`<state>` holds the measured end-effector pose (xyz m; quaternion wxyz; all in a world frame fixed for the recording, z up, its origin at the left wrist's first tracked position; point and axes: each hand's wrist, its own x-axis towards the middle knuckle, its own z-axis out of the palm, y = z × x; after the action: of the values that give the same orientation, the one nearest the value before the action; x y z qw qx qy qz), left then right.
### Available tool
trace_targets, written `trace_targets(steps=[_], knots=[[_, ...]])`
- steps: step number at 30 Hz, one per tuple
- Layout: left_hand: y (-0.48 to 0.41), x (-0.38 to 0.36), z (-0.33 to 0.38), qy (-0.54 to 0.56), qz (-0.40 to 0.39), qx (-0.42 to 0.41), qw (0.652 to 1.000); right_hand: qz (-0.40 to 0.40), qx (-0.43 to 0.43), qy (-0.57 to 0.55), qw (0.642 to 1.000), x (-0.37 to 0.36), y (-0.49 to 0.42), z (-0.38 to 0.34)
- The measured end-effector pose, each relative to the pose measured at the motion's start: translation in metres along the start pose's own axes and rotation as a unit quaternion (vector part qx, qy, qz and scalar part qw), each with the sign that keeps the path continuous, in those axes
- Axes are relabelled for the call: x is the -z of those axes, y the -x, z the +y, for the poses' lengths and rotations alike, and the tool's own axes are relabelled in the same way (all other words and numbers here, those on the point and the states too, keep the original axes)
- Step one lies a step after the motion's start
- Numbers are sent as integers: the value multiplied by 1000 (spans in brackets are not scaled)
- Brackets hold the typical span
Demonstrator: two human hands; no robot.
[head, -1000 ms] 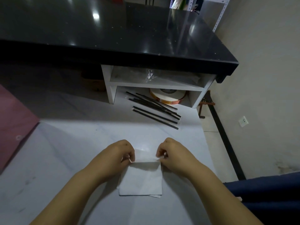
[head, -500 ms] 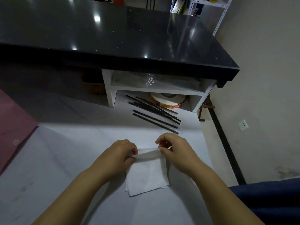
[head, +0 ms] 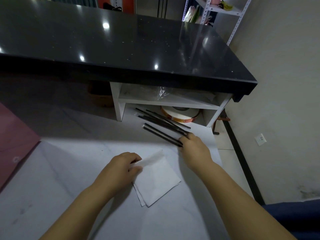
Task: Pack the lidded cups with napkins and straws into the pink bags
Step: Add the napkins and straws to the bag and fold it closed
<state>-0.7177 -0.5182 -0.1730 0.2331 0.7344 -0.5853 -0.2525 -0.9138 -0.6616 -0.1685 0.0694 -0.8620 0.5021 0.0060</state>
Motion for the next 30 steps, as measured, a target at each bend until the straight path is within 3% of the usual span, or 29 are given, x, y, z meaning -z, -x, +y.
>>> trace_targets(steps=[8,12,17,23,30], knots=[[8,8,-2,9,29,41,999,-41,-23,69,997,-1,12,-9],[22,20,2,14,52,34,998,-50,-32,17,998,7,24,-10],[45,57,13,-13,120,-17,993,34,4,-147,989,32,37,-24],[79,140,38,-100,202,-137,965,150,105,-248,951,84,44,-64],[114,253,47,-174,275,-228,918,205,202,-315,904,150,47,-145]])
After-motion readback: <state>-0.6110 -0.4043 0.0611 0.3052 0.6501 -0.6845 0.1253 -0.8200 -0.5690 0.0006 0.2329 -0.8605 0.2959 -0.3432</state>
